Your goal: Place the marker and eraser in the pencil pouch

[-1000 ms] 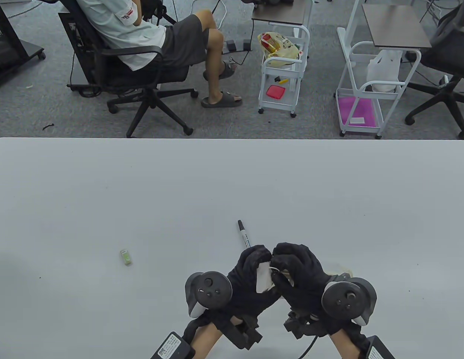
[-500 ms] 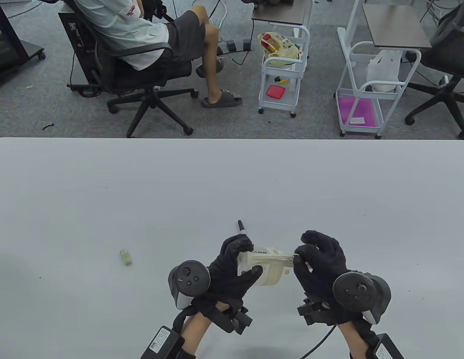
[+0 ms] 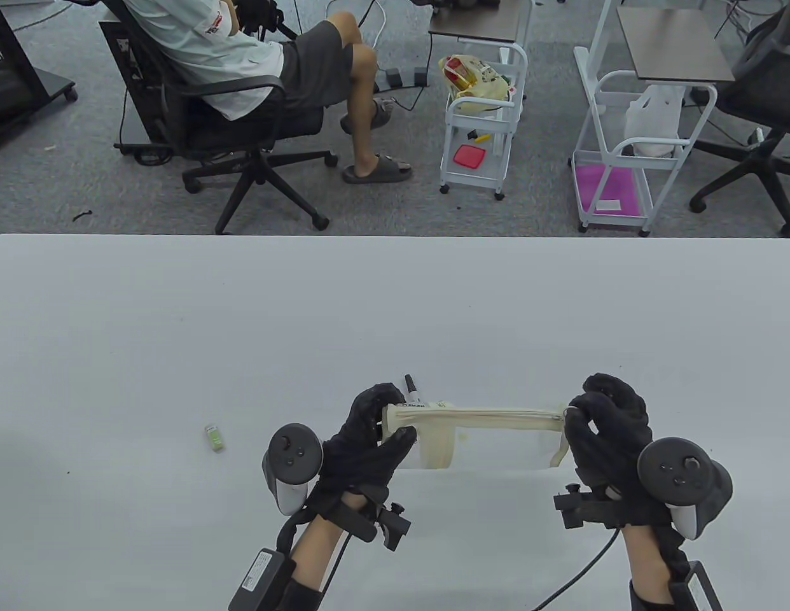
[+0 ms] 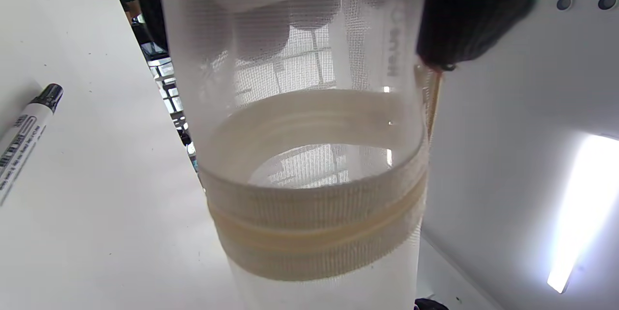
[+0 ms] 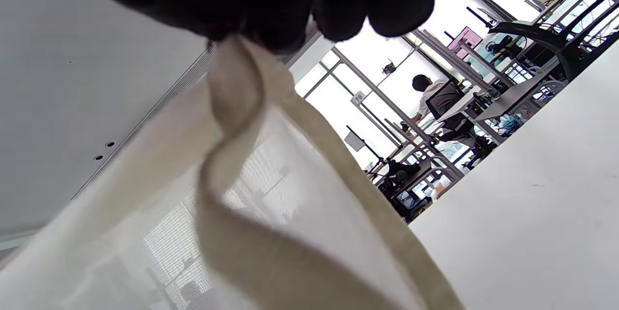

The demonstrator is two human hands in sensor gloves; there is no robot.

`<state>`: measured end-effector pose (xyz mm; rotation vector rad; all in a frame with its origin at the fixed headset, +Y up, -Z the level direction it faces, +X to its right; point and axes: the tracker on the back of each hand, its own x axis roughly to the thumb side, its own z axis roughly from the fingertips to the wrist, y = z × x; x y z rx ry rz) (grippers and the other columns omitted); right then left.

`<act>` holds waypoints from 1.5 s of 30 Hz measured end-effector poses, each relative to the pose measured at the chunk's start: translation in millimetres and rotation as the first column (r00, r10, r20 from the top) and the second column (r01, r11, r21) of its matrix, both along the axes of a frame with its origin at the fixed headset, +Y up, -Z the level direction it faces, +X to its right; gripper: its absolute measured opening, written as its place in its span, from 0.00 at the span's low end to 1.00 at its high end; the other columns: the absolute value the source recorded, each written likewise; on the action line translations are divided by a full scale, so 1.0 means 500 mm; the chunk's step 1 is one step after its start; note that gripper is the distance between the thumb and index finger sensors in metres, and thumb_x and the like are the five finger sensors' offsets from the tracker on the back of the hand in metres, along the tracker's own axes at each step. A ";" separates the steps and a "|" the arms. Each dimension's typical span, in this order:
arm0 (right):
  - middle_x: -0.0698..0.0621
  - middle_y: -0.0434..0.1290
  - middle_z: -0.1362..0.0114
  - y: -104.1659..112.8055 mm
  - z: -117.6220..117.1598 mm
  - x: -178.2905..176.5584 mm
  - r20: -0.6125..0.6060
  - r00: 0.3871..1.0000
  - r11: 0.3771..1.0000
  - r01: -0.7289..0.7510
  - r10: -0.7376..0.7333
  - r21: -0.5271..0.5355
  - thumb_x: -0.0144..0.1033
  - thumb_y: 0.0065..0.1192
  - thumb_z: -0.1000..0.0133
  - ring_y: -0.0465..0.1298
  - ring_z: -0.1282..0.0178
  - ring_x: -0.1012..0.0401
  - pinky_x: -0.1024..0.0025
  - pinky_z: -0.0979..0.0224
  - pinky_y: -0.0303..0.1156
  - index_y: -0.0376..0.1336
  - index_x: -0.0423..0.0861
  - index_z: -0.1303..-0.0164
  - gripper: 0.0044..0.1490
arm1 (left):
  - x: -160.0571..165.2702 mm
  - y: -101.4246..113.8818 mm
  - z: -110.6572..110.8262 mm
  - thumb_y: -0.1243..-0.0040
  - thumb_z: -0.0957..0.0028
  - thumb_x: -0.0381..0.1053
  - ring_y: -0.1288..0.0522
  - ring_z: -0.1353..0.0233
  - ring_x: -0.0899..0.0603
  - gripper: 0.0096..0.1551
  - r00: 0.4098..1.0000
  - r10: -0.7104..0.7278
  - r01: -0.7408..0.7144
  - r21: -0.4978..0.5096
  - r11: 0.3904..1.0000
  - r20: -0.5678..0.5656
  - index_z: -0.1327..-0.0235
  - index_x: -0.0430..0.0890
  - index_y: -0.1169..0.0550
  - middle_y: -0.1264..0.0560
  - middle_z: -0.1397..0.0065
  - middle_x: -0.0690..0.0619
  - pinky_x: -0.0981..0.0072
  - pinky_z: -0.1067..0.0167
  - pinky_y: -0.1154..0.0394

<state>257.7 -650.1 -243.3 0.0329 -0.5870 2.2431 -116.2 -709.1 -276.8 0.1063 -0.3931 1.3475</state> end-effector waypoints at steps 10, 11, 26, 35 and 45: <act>0.39 0.65 0.25 -0.012 -0.009 0.022 -0.011 0.995 0.995 0.096 -0.096 0.010 0.46 0.62 0.44 0.67 0.24 0.39 0.32 0.28 0.60 0.71 0.46 0.46 0.22 | -0.014 0.013 0.000 0.39 0.54 0.64 0.26 0.28 0.39 0.41 0.999 0.020 -0.020 0.018 1.000 -0.030 0.28 0.59 0.40 0.35 0.22 0.50 0.53 0.40 0.20; 0.38 0.65 0.24 -0.017 -0.014 0.028 -0.016 0.993 0.993 0.117 -0.117 0.000 0.47 0.61 0.44 0.67 0.24 0.38 0.31 0.28 0.59 0.70 0.45 0.42 0.26 | -0.023 0.016 -0.001 0.39 0.54 0.65 0.26 0.28 0.39 0.41 0.999 0.029 -0.028 0.019 0.999 -0.043 0.28 0.59 0.40 0.35 0.22 0.50 0.53 0.40 0.20; 0.38 0.64 0.22 -0.160 -0.093 -0.196 -0.370 0.792 0.764 -0.590 0.486 -0.260 0.54 0.61 0.46 0.71 0.27 0.39 0.33 0.29 0.62 0.62 0.44 0.24 0.42 | -0.078 0.038 -0.002 0.41 0.53 0.66 0.28 0.27 0.38 0.43 0.975 0.146 -0.141 0.044 0.989 -0.169 0.26 0.58 0.42 0.38 0.20 0.48 0.53 0.40 0.21; 0.37 0.67 0.26 -0.192 -0.123 -0.349 -0.332 0.756 0.702 -0.650 0.563 -0.291 0.57 0.60 0.47 0.74 0.34 0.41 0.35 0.30 0.63 0.64 0.42 0.27 0.44 | -0.110 0.029 -0.015 0.41 0.53 0.66 0.28 0.26 0.38 0.44 0.960 0.151 -0.151 0.019 0.988 -0.236 0.26 0.57 0.43 0.39 0.20 0.46 0.52 0.39 0.21; 0.41 0.70 0.33 -0.214 -0.162 -0.388 -0.326 0.642 0.491 -0.754 0.694 -0.437 0.45 0.70 0.49 0.77 0.42 0.48 0.36 0.30 0.64 0.70 0.47 0.39 0.29 | -0.124 0.020 -0.020 0.41 0.53 0.66 0.29 0.26 0.37 0.44 0.952 0.161 -0.167 0.001 0.986 -0.262 0.26 0.56 0.43 0.39 0.20 0.46 0.52 0.39 0.22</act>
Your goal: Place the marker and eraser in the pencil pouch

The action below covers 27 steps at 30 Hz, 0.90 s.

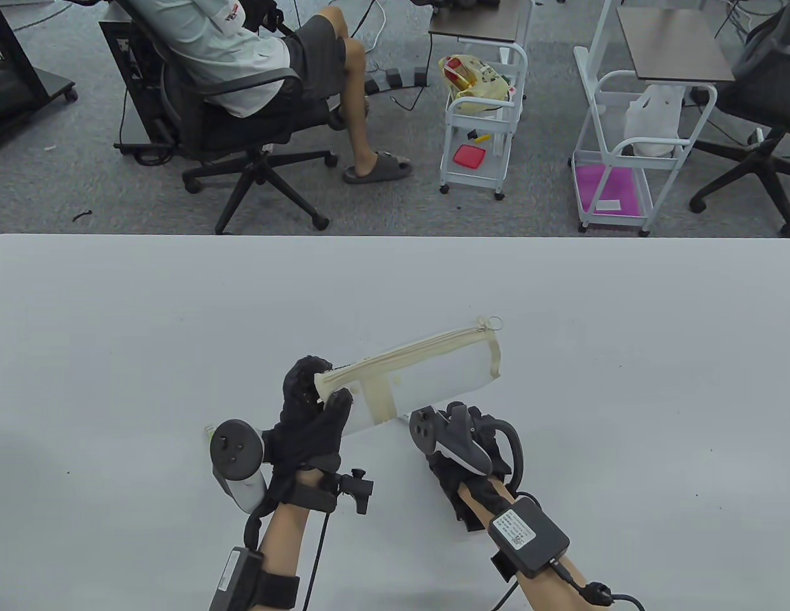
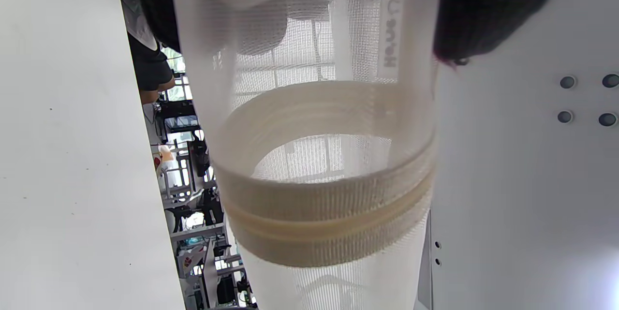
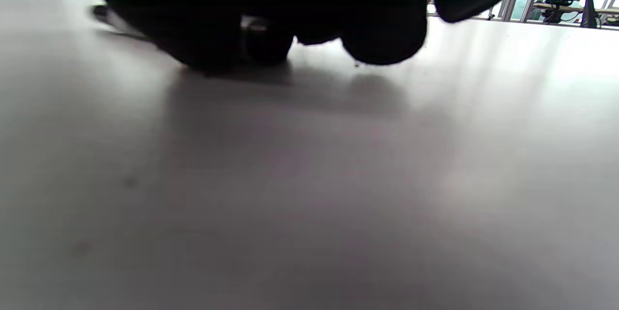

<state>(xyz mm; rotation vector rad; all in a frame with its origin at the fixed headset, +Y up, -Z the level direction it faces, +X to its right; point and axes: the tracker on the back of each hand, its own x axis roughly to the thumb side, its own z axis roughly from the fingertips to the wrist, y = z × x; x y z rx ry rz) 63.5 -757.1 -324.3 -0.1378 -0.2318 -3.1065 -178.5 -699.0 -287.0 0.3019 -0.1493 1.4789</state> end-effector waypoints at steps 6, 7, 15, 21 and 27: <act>0.40 0.74 0.33 0.026 0.004 0.099 0.094 0.990 0.991 0.108 -0.101 -0.078 0.44 0.69 0.49 0.80 0.40 0.46 0.37 0.30 0.66 0.69 0.43 0.38 0.31 | -0.007 -0.005 0.000 0.41 0.53 0.66 0.29 0.26 0.37 0.45 1.000 0.009 -0.009 -0.008 1.000 0.002 0.25 0.56 0.43 0.39 0.20 0.45 0.51 0.39 0.22; 0.40 0.76 0.34 0.030 0.004 0.120 0.116 0.986 0.989 0.129 -0.120 -0.074 0.44 0.69 0.49 0.82 0.42 0.46 0.38 0.31 0.67 0.69 0.43 0.38 0.31 | -0.008 -0.005 0.000 0.41 0.53 0.66 0.29 0.26 0.37 0.45 1.000 0.008 -0.008 -0.009 1.000 0.006 0.25 0.56 0.43 0.40 0.20 0.45 0.51 0.38 0.22; 0.41 0.78 0.40 0.091 0.023 0.348 0.299 0.849 0.900 0.412 -0.436 0.142 0.43 0.71 0.50 0.84 0.54 0.51 0.42 0.34 0.71 0.69 0.43 0.39 0.31 | 0.008 -0.006 0.000 0.40 0.54 0.66 0.29 0.26 0.36 0.45 0.995 -0.028 0.028 0.002 1.000 0.093 0.25 0.55 0.42 0.39 0.20 0.45 0.50 0.39 0.22; 0.41 0.78 0.42 0.148 0.064 0.451 0.171 0.620 0.616 0.631 -0.766 0.471 0.42 0.70 0.50 0.84 0.55 0.52 0.42 0.35 0.72 0.70 0.43 0.39 0.30 | 0.030 -0.016 0.000 0.39 0.54 0.65 0.28 0.26 0.35 0.45 0.985 -0.082 0.083 0.001 0.997 0.154 0.25 0.55 0.41 0.38 0.20 0.45 0.49 0.39 0.22; 0.41 0.78 0.43 0.179 0.095 0.473 -0.119 0.370 0.267 0.826 -0.922 0.496 0.42 0.69 0.49 0.83 0.56 0.53 0.42 0.36 0.72 0.72 0.45 0.40 0.28 | 0.044 -0.023 0.002 0.39 0.54 0.65 0.28 0.26 0.35 0.45 0.977 -0.137 0.138 0.007 0.990 0.165 0.25 0.55 0.40 0.37 0.20 0.45 0.49 0.39 0.22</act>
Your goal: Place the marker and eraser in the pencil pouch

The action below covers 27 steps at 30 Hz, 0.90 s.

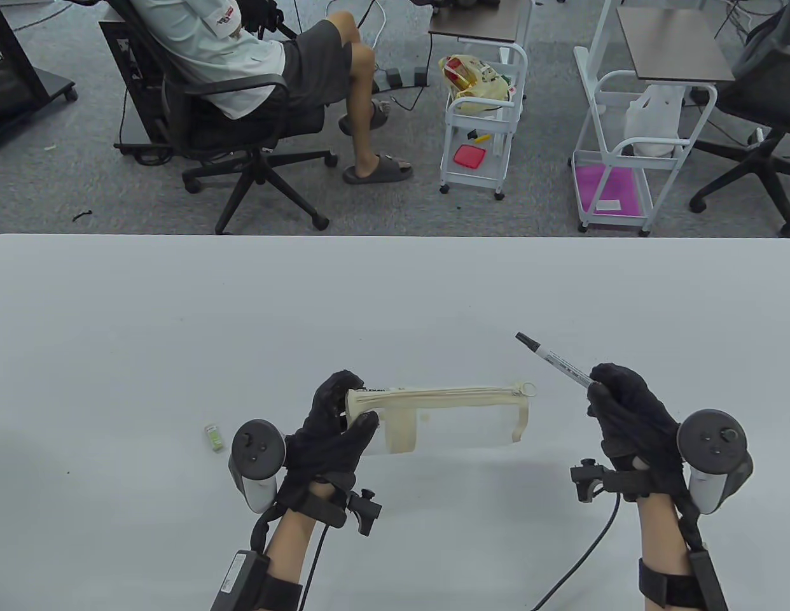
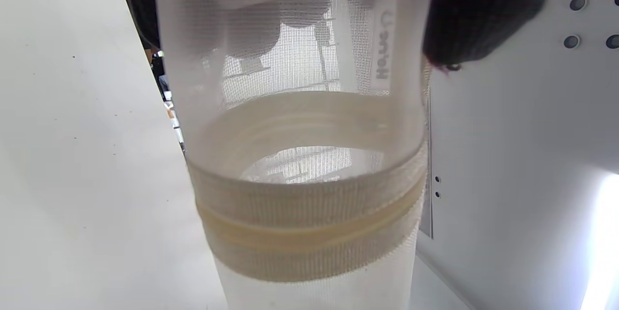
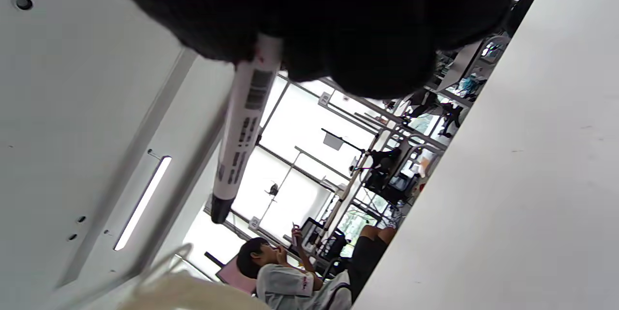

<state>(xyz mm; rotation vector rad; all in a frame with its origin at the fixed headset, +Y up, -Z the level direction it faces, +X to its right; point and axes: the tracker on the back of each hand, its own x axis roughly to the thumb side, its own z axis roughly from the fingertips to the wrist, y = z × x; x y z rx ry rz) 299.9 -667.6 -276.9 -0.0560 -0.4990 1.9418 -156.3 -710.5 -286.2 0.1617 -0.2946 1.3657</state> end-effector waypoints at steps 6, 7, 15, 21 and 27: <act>0.41 0.79 0.45 0.040 0.018 -0.045 -0.256 0.967 0.994 0.017 0.011 0.106 0.42 0.69 0.48 0.83 0.58 0.53 0.42 0.36 0.72 0.73 0.45 0.41 0.27 | 0.007 -0.004 0.001 0.39 0.55 0.65 0.28 0.26 0.36 0.44 0.999 -0.034 0.034 0.005 0.999 -0.005 0.26 0.55 0.39 0.37 0.20 0.46 0.49 0.38 0.22; 0.41 0.79 0.45 0.043 0.019 -0.056 -0.280 0.959 0.994 -0.013 0.044 0.112 0.42 0.69 0.48 0.83 0.58 0.53 0.42 0.36 0.72 0.74 0.45 0.42 0.27 | 0.008 -0.004 0.001 0.39 0.55 0.65 0.28 0.26 0.36 0.44 0.999 -0.037 0.037 0.006 0.999 -0.005 0.26 0.55 0.39 0.37 0.20 0.46 0.49 0.38 0.22; 0.41 0.79 0.45 0.035 0.016 -0.090 -0.270 0.944 0.980 -0.163 0.189 0.115 0.42 0.70 0.49 0.83 0.59 0.53 0.42 0.36 0.72 0.74 0.46 0.43 0.26 | 0.016 -0.008 0.000 0.38 0.55 0.65 0.28 0.26 0.36 0.44 0.998 -0.059 0.059 0.000 0.998 0.014 0.26 0.54 0.38 0.36 0.20 0.46 0.48 0.39 0.22; 0.43 0.80 0.43 0.034 0.025 -0.120 -0.202 0.932 0.949 -0.269 0.300 0.165 0.41 0.72 0.50 0.85 0.56 0.51 0.43 0.36 0.73 0.75 0.47 0.42 0.26 | 0.034 -0.006 0.004 0.38 0.55 0.65 0.28 0.26 0.36 0.44 0.996 -0.079 0.079 0.004 0.997 0.039 0.26 0.55 0.38 0.36 0.20 0.46 0.48 0.38 0.22; 0.45 0.81 0.40 0.042 0.049 -0.195 -0.214 0.856 0.872 -0.417 0.471 0.255 0.39 0.71 0.50 0.87 0.54 0.53 0.48 0.37 0.75 0.74 0.49 0.39 0.28 | 0.048 -0.004 0.009 0.38 0.55 0.65 0.28 0.26 0.36 0.43 0.993 -0.101 0.100 0.016 0.995 0.059 0.26 0.55 0.38 0.37 0.20 0.46 0.48 0.38 0.22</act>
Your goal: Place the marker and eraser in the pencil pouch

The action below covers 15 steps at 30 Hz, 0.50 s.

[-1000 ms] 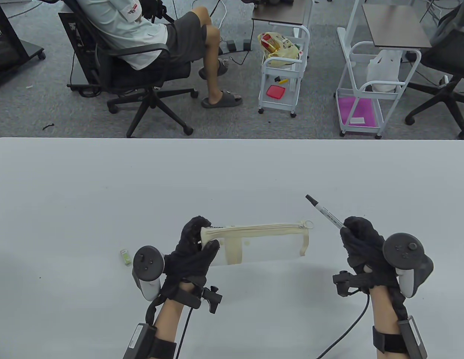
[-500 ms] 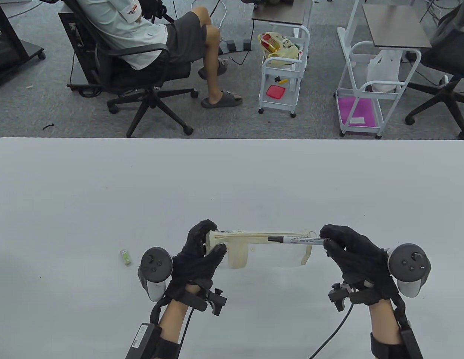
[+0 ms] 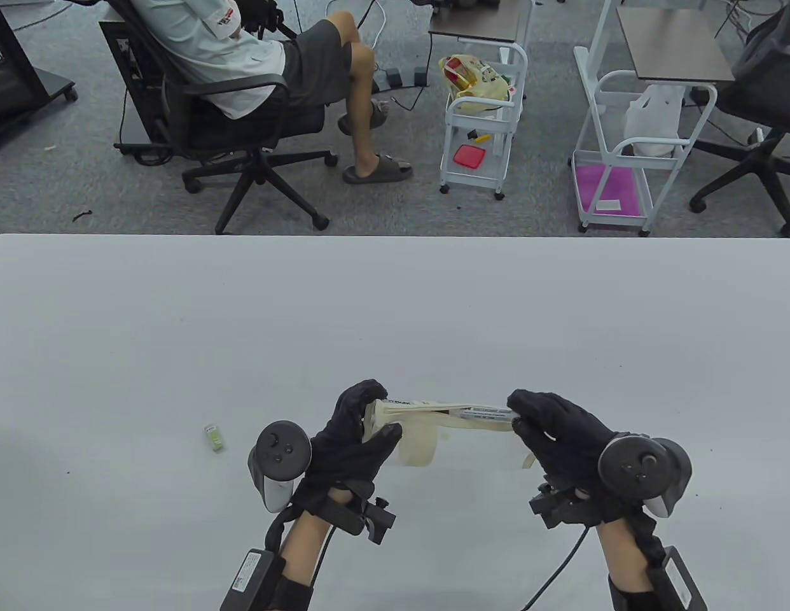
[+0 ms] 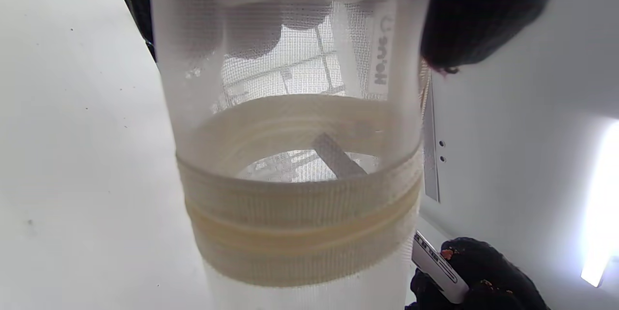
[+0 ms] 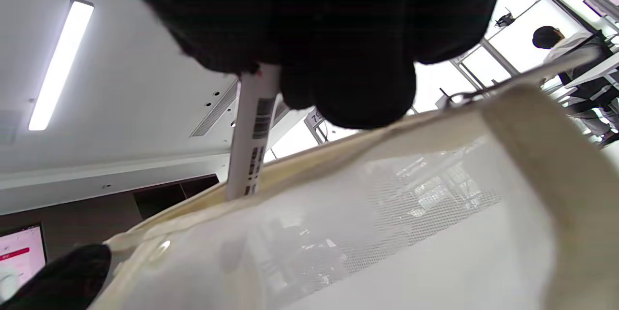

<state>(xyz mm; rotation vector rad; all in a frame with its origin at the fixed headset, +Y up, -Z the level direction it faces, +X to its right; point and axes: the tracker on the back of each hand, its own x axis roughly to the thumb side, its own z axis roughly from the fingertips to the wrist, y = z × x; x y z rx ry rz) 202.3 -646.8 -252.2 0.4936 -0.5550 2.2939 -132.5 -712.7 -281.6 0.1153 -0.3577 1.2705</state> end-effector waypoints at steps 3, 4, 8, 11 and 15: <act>0.44 0.81 0.38 -0.002 0.006 -0.031 -0.043 0.997 0.998 -0.058 0.058 -0.009 0.35 0.68 0.49 0.87 0.53 0.53 0.48 0.37 0.75 0.73 0.48 0.37 0.28 | 0.004 0.003 0.003 0.38 0.55 0.65 0.28 0.26 0.36 0.43 1.000 -0.010 0.010 0.010 1.000 0.011 0.26 0.54 0.38 0.36 0.20 0.46 0.48 0.38 0.22; 0.44 0.81 0.37 -0.003 0.008 -0.040 -0.044 0.996 0.997 -0.083 0.083 0.001 0.34 0.68 0.49 0.87 0.54 0.53 0.48 0.37 0.75 0.73 0.48 0.37 0.27 | 0.006 0.003 0.003 0.38 0.55 0.65 0.28 0.26 0.36 0.43 1.000 -0.012 0.012 0.011 1.000 0.018 0.27 0.54 0.37 0.36 0.20 0.46 0.48 0.38 0.22; 0.46 0.83 0.41 -0.006 0.016 -0.058 0.045 0.975 0.974 -0.221 0.218 0.058 0.37 0.71 0.50 0.87 0.59 0.57 0.50 0.40 0.77 0.75 0.50 0.41 0.26 | 0.011 0.005 0.004 0.37 0.55 0.64 0.28 0.26 0.36 0.43 0.999 -0.021 0.021 0.014 1.000 0.048 0.27 0.54 0.36 0.36 0.20 0.46 0.48 0.38 0.22; 0.47 0.82 0.45 -0.006 0.021 -0.069 0.127 0.945 0.946 -0.313 0.301 0.088 0.40 0.75 0.52 0.85 0.62 0.60 0.51 0.41 0.77 0.76 0.52 0.46 0.23 | 0.016 0.005 0.005 0.37 0.56 0.65 0.28 0.26 0.36 0.43 0.998 -0.014 0.013 0.013 1.000 0.065 0.27 0.55 0.36 0.36 0.20 0.46 0.48 0.38 0.22; 0.47 0.82 0.48 -0.001 0.022 -0.075 0.193 0.909 0.913 -0.394 0.370 0.102 0.41 0.77 0.54 0.83 0.65 0.63 0.53 0.43 0.78 0.76 0.53 0.49 0.23 | 0.007 -0.002 -0.004 0.38 0.55 0.65 0.28 0.25 0.36 0.43 0.998 0.009 -0.009 -0.015 1.000 0.056 0.27 0.55 0.36 0.36 0.20 0.47 0.48 0.38 0.22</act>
